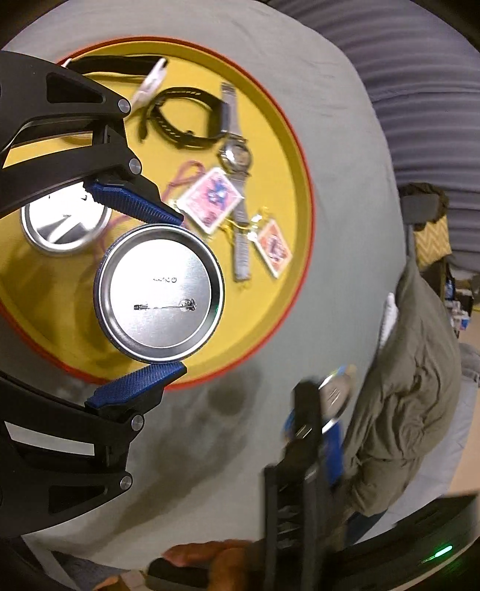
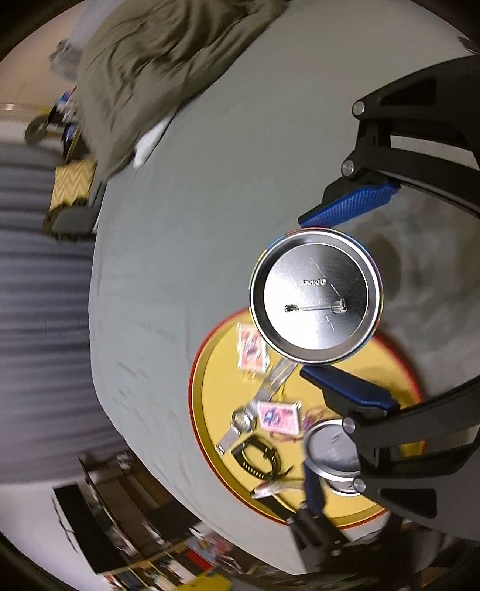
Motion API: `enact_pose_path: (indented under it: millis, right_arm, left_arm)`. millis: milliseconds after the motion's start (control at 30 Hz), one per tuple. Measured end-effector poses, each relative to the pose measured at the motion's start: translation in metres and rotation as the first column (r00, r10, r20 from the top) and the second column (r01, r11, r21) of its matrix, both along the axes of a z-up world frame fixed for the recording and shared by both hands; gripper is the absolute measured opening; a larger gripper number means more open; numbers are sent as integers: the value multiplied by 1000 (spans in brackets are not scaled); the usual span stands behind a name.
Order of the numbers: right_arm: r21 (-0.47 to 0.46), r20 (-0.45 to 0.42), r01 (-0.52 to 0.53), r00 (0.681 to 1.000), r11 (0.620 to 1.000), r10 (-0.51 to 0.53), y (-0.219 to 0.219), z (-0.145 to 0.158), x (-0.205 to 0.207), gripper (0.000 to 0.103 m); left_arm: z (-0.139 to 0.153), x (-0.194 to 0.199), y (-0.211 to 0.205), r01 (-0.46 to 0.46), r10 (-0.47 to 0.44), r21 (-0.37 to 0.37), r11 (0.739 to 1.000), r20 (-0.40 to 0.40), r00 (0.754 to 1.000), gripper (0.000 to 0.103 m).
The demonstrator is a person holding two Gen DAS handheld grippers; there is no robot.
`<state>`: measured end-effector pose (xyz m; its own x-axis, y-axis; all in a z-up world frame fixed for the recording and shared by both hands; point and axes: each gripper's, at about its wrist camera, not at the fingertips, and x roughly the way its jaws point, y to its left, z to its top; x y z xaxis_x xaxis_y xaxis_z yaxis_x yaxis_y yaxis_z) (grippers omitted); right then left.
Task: Organize jewelry
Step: 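Carry both silver badge pins over the tray and lower them in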
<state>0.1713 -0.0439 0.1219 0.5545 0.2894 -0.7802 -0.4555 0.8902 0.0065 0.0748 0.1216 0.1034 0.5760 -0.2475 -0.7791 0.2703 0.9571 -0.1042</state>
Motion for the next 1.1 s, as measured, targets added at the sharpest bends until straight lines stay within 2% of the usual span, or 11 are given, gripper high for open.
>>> enact_pose_path:
  millis: [100, 300, 600, 767, 967, 1100]
  right_arm:
    - [-16, -17, -45, 999, 999, 45, 27, -6, 8, 70]
    - [-32, -90, -92, 992, 995, 89, 60, -38, 23, 70]
    - [-38, -191, -114, 976, 993, 105, 75, -84, 27, 70]
    - [-65, -171, -127, 979, 990, 114, 76, -85, 23, 71]
    - [-65, -156, -121, 982, 990, 110, 78, -87, 20, 71]
    - [-74, -161, -140, 979, 987, 127, 79, -89, 15, 80]
  left_arm:
    - [-10, -4, 2, 5, -5, 4, 1000, -27, 1000, 72]
    - [-25, -11, 2, 28, -27, 11, 1000, -59, 998, 72]
    - [-45, -15, -6, 50, -45, 71, 996, -59, 997, 72]
    - [-49, -19, -9, 55, -51, 99, 994, -43, 998, 72]
    - [-49, -22, -17, 48, -45, 96, 994, -40, 998, 72]
    - [-47, -21, -16, 44, -40, 95, 995, -39, 998, 72]
